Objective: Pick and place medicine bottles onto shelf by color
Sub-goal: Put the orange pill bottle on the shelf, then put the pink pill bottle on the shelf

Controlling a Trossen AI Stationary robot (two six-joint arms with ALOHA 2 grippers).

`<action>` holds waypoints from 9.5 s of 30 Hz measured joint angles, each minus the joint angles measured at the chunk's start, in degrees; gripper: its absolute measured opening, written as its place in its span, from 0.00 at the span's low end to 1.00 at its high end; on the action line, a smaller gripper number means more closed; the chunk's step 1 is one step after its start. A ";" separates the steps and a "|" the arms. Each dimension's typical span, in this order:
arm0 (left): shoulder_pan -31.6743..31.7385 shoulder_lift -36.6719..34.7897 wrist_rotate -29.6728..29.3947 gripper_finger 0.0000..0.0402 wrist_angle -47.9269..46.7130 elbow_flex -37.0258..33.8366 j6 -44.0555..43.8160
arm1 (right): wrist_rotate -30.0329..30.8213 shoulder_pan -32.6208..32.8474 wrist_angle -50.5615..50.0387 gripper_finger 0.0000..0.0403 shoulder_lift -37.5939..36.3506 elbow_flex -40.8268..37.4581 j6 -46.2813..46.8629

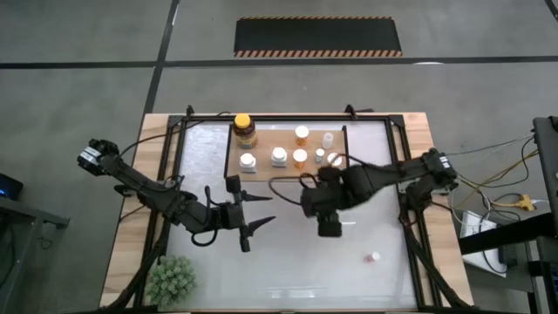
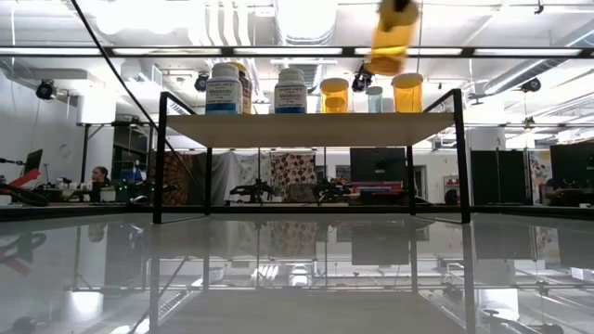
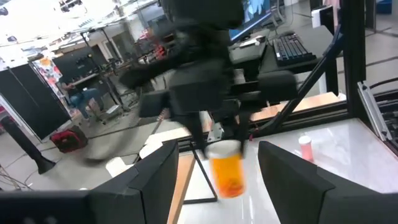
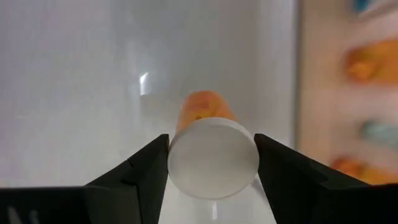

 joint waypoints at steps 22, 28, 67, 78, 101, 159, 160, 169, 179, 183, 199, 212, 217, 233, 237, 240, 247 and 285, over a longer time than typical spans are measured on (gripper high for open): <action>-0.84 0.06 0.00 0.51 -0.03 -0.39 0.02 | 1.85 -16.93 -6.50 0.52 4.69 7.42 -16.89; -0.84 0.06 0.00 0.51 -0.03 -0.41 0.04 | 1.85 -17.35 -6.23 0.52 4.69 7.26 -17.46; -0.85 0.06 0.00 0.51 0.00 -0.41 0.07 | 2.35 -17.33 -3.31 0.65 4.59 3.29 -17.41; -0.86 0.06 0.00 0.51 0.02 -0.43 0.02 | 2.39 -17.33 -3.33 0.65 3.43 3.33 -17.47; -1.32 0.01 0.09 0.51 1.92 1.01 -1.46 | 1.83 -8.59 4.48 0.59 -7.94 -1.47 -8.04; -1.58 0.08 0.02 0.51 1.03 0.44 1.62 | -6.07 41.75 9.02 0.75 -18.93 -36.62 89.52; -1.58 0.08 0.02 0.51 1.03 0.44 1.62 | -6.02 41.88 9.14 0.75 -18.93 -36.75 90.06; -1.58 0.08 0.02 0.51 1.03 0.44 1.62 | -1.56 41.95 14.91 0.73 -18.91 -42.71 89.69; -1.59 0.08 0.02 0.51 0.96 0.42 1.64 | -1.54 41.84 26.86 0.69 -18.91 -53.79 89.96; -1.59 0.08 0.02 0.51 0.96 0.42 1.76 | -0.35 41.84 32.09 0.67 -18.91 -56.63 89.24; -1.58 0.06 0.02 0.51 0.90 0.42 1.88 | 2.30 41.82 34.43 0.58 -18.89 -60.38 89.73; -1.59 0.06 0.02 0.51 0.85 0.42 2.04 | 2.31 41.82 35.22 0.31 -19.05 -59.96 88.66; -1.59 0.06 0.02 0.51 0.85 0.42 2.08 | 2.48 40.74 34.65 0.29 -19.54 -57.10 87.00; -1.72 0.06 0.02 0.51 -0.03 -0.52 1.51 | 11.15 24.24 34.35 0.29 -19.44 -47.26 50.23; -1.95 0.06 0.11 0.51 -0.57 -0.52 1.51 | 11.25 20.79 34.45 0.29 -19.44 -44.43 41.22; -1.95 0.06 0.10 0.51 -0.52 -0.52 1.53 | 11.29 18.85 36.38 0.29 -19.44 -42.66 34.84; -1.95 0.06 0.09 0.51 -0.50 -0.52 -0.38 | 10.94 17.36 43.29 0.29 -19.44 -41.98 22.82; -2.00 4.54 3.15 0.63 -0.46 -0.39 -10.10 | 9.18 13.56 58.06 0.28 -19.44 -41.56 -2.99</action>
